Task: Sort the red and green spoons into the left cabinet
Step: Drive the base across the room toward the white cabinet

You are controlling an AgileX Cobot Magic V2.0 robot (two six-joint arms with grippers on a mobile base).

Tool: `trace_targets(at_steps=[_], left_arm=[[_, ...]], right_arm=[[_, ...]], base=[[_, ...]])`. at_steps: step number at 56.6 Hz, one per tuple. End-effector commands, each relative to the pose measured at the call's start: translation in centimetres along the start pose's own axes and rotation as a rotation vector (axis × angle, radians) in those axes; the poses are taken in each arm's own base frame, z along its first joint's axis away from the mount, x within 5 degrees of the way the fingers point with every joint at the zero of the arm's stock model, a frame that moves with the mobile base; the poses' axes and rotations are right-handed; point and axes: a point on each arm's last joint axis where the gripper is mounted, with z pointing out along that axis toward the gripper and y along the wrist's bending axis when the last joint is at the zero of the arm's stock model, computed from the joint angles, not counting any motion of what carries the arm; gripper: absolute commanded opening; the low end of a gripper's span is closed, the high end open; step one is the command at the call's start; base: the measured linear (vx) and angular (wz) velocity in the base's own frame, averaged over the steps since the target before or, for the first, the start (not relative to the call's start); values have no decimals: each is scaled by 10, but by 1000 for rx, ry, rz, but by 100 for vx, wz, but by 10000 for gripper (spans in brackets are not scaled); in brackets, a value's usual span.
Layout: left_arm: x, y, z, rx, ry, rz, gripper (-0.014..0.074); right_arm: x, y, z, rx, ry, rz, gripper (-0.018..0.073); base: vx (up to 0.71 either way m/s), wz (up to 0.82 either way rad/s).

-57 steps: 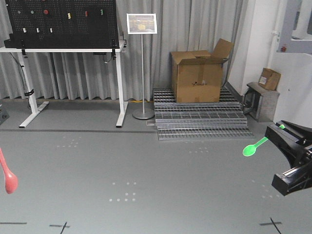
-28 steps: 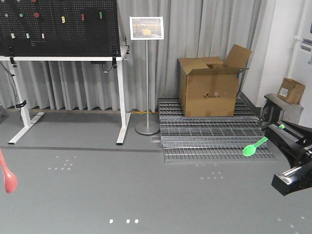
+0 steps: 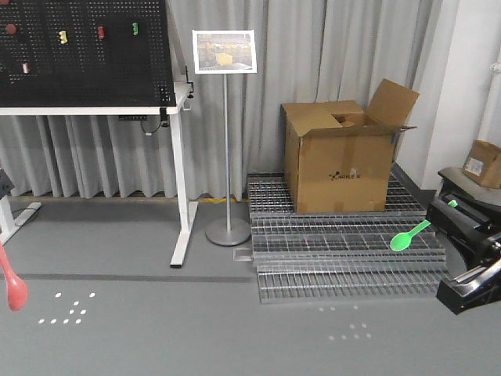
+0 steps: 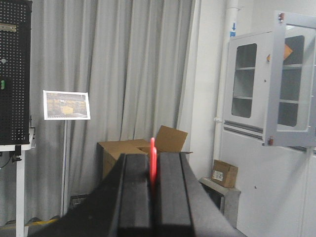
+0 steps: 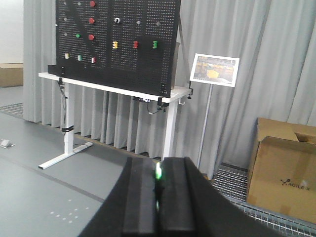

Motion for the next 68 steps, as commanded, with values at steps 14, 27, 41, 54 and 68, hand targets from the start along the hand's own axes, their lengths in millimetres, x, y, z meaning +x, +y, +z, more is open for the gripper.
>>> trace_targets(at_steps=[14, 27, 41, 54, 68], left_arm=[[-16, -5, 0, 37, -98, -16, -6], [-16, -5, 0, 38, -99, -16, -6], [-16, -5, 0, 38, -99, -16, -6], [-16, -5, 0, 38, -99, -16, -6], [-16, -5, 1, 37, -98, -17, -6]], right_arm=[[-17, 2, -2, -20, -88, 7, -8], [-18, 2, -2, -20, -88, 7, -8], [-18, 2, -2, -20, -88, 7, -8], [-18, 2, -2, -20, -88, 7, -8], [-18, 2, -2, -20, -88, 7, -8]], base=[[59, -1], [57, -1], [53, -4], [48, -7], [44, -14]])
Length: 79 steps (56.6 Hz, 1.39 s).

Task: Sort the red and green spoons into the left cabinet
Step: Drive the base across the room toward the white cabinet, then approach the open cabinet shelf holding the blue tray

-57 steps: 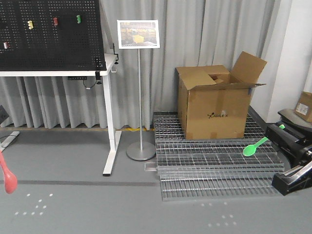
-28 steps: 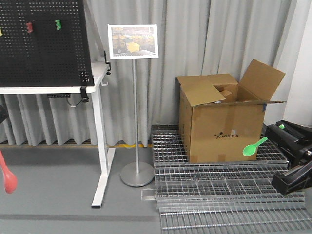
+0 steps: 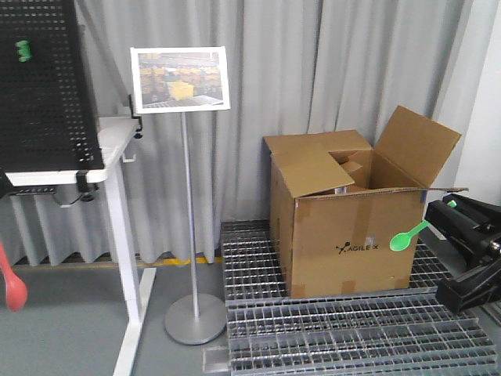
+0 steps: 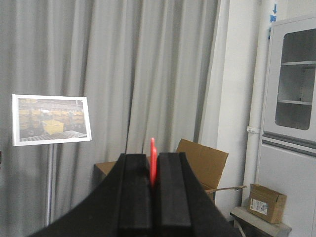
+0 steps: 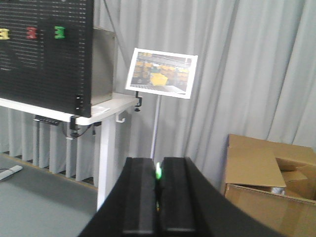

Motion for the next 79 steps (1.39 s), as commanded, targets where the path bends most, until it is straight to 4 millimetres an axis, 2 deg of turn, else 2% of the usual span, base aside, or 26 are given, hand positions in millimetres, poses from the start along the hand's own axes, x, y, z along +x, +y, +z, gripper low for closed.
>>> trace_targets(at_steps=[1, 30, 79], left_arm=[[-16, -5, 1, 37, -97, -17, -6], [-16, -5, 1, 37, -98, -16, -6], [-16, -5, 0, 37, -98, -16, -6]], right_arm=[[-18, 2, -2, -20, -88, 7, -8], [-17, 2, -2, -20, -87, 7, -8], [-17, 2, -2, -20, -87, 7, -8]], base=[[40, -16], [34, -31], [21, -77]])
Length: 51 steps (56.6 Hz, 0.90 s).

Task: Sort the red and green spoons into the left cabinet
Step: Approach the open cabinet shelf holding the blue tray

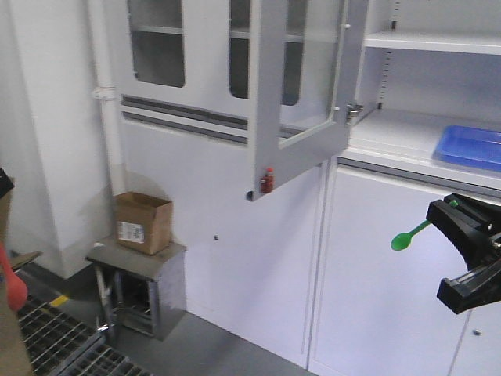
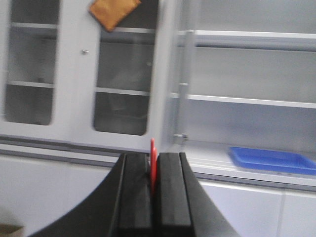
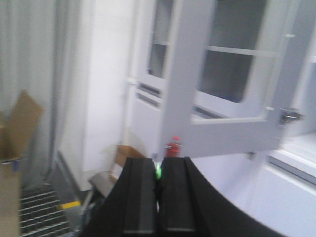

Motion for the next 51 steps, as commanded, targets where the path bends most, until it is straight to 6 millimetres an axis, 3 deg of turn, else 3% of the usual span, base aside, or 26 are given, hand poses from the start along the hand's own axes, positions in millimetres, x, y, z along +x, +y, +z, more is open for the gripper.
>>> trace_targets(at_steps=[1, 28, 51], left_arm=[[-16, -5, 0, 39, -98, -13, -6], [-16, -5, 0, 39, -98, -13, -6], [-16, -5, 0, 39, -98, -13, -6]], right_arm=[[-17, 2, -2, -20, -87, 7, -8], [-17, 2, -2, -20, -87, 7, -8], [-17, 2, -2, -20, -87, 7, -8]], base=[[19, -72], [18, -64], [20, -36]])
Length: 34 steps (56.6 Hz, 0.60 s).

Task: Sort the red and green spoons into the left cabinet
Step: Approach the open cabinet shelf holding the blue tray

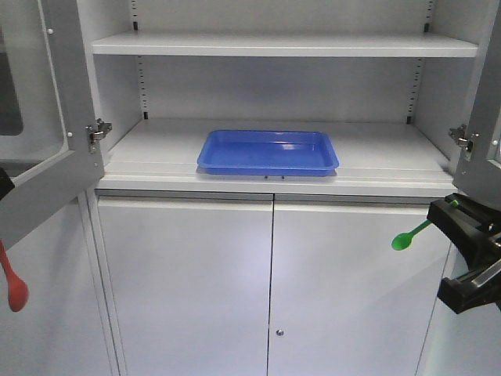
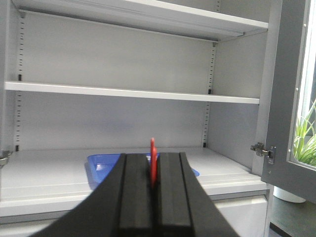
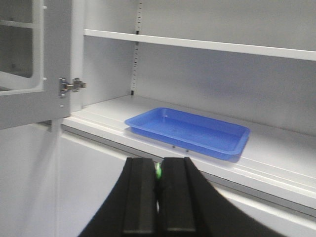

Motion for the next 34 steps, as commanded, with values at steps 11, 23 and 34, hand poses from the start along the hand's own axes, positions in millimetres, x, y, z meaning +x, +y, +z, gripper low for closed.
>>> trace_targets(at_steps=[11, 23, 34], left_arm=[[-16, -5, 0, 39, -98, -13, -6], [-16, -5, 0, 39, -98, -13, -6], [-16, -5, 0, 39, -98, -13, -6]], right_arm=[[-17, 2, -2, -20, -87, 7, -8], [-17, 2, -2, -20, -87, 7, -8], [-17, 2, -2, -20, -87, 7, -8]], base=[[27, -16], [32, -8], [36, -1]])
